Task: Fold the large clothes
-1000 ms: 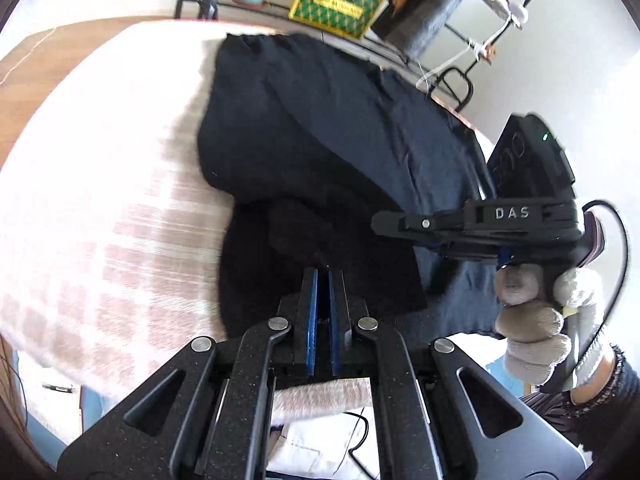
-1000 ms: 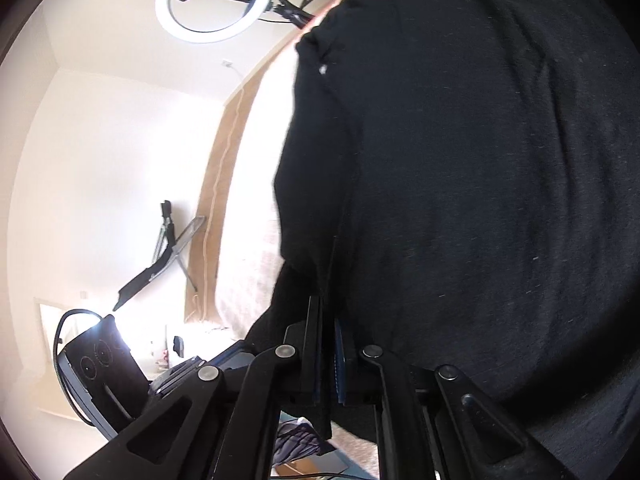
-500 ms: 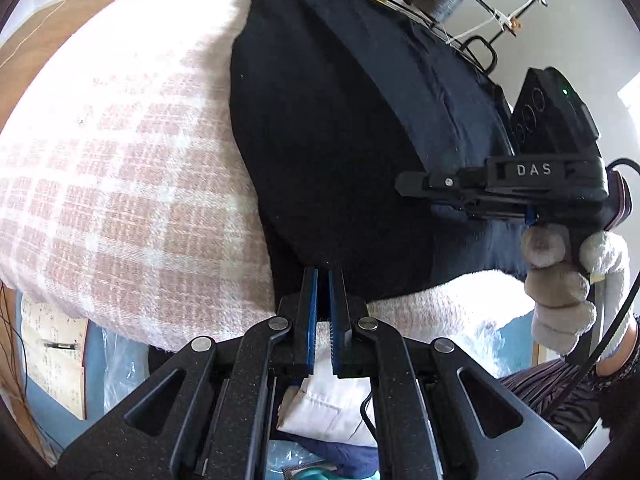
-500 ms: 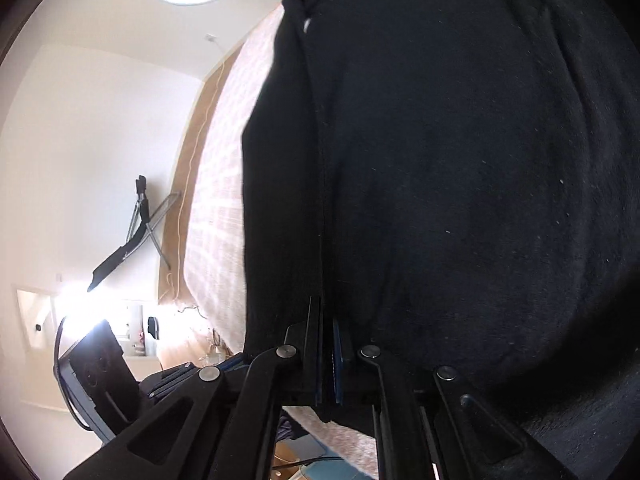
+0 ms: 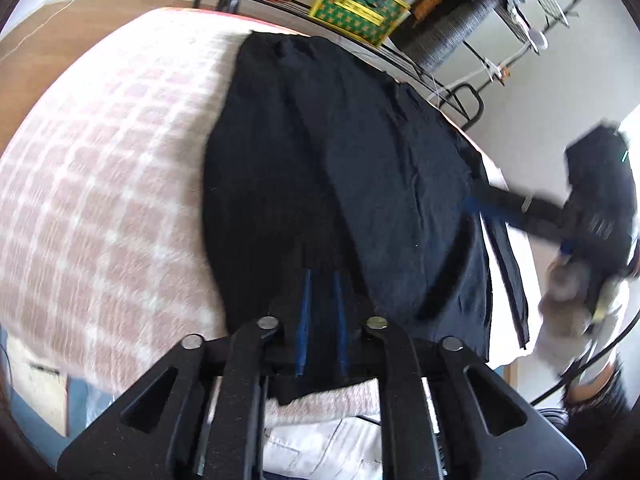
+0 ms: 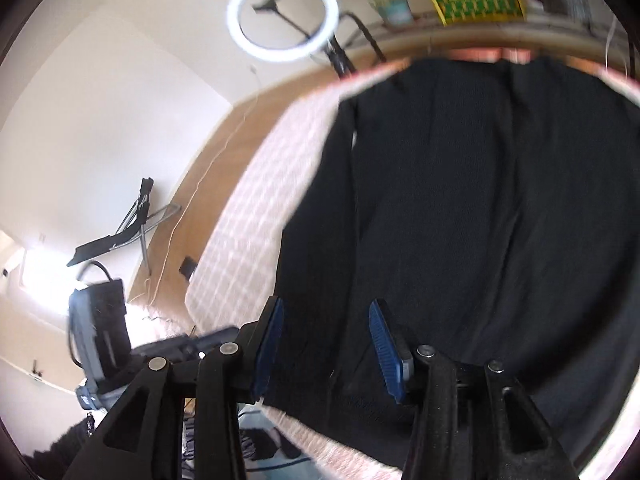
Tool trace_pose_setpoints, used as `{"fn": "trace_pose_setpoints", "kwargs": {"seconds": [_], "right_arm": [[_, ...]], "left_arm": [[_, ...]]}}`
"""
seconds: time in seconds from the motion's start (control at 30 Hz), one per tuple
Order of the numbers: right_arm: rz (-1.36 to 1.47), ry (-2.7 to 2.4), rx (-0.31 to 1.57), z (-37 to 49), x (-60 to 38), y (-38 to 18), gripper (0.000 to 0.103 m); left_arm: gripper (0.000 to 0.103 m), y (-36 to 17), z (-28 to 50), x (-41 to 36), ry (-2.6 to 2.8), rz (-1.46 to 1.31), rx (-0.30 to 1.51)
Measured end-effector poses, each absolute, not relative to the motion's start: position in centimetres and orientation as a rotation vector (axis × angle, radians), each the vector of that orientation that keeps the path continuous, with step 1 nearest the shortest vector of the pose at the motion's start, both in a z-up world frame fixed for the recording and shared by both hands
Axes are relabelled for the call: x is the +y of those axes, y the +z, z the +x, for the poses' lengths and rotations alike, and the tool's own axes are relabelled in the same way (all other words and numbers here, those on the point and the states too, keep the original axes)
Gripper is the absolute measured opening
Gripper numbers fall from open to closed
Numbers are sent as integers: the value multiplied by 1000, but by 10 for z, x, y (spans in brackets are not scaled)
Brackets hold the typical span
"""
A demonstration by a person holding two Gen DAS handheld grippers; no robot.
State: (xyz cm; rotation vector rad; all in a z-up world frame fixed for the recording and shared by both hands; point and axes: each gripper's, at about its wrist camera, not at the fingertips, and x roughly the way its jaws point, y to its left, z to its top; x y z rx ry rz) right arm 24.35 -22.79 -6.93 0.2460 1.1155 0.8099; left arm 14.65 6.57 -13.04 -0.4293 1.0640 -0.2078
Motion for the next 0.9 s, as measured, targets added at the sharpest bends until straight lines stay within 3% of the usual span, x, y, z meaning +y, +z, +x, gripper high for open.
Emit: {"fn": "trace_pose_setpoints", "kwargs": {"seconds": [0.07, 0.13, 0.23, 0.47, 0.57, 0.67, 0.73, 0.8, 0.9], "right_arm": [[189, 805, 1056, 265, -235, -45, 50], [145, 790, 993, 291, -238, -24, 58], [161, 802, 943, 332, -235, -7, 59], [175, 860, 959, 422, -174, -22, 59], [168, 891, 996, 450, -139, -39, 58], [117, 924, 1037, 472, -94, -56, 57], [86, 948, 1064, 482, -64, -68, 54], [58, 960, 1080, 491, -40, -79, 53], [-10, 938, 1102, 502, -8, -99, 53]], "left_arm": [[26, -128, 167, 50, -219, -351, 1075], [28, -130, 188, 36, -215, -286, 1080], [28, -140, 213, 12, -244, -146, 1086], [28, -185, 247, -13, -288, -74, 1144], [51, -197, 252, -20, -317, -17, 1137], [51, -200, 246, -25, -334, 59, 1084], [44, -202, 239, -25, -335, 84, 1039], [22, -203, 235, -18, -318, 79, 997], [6, -206, 235, 6, -348, -53, 974]]}}
